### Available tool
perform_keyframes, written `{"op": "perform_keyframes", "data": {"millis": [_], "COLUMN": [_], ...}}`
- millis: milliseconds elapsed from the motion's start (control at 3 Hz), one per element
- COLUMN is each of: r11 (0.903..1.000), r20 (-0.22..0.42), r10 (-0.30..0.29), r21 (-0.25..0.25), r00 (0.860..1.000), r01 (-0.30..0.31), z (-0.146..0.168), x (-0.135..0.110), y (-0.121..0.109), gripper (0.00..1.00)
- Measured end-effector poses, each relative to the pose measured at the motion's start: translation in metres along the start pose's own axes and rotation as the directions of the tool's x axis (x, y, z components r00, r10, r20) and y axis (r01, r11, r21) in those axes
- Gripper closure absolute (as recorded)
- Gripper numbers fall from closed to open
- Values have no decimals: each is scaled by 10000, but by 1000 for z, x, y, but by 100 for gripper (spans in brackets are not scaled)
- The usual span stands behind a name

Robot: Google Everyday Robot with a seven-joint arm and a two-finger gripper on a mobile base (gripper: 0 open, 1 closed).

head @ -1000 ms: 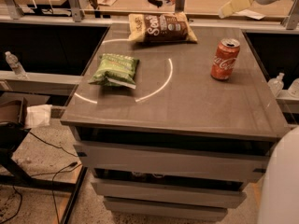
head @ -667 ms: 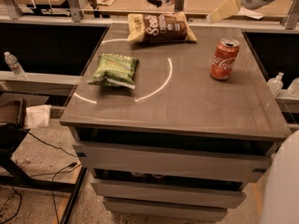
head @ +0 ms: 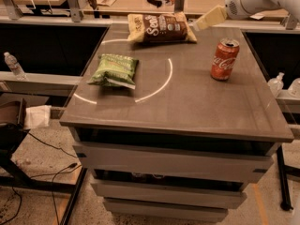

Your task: Move brown chip bag near coke can

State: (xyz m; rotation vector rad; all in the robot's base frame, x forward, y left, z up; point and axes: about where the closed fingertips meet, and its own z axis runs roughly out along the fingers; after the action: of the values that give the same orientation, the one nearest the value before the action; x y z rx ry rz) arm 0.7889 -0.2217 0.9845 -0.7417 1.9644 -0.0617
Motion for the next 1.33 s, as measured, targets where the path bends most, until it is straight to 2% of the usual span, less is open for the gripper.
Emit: {"op": "perform_keyframes", "data": {"millis": [333, 1000, 1333], "r11": [9991, 9907, 9830], "r20": [493, 761, 810], "r10": [-331, -1028, -1254], "r21": [-250, -816, -1246], "r00": [9982, 9918, 9888], "r01": [343, 1089, 1348], "z": [14, 39, 49], "x": [-11, -29, -35], "y": [18, 49, 66], "gripper": [0, 0, 0]}}
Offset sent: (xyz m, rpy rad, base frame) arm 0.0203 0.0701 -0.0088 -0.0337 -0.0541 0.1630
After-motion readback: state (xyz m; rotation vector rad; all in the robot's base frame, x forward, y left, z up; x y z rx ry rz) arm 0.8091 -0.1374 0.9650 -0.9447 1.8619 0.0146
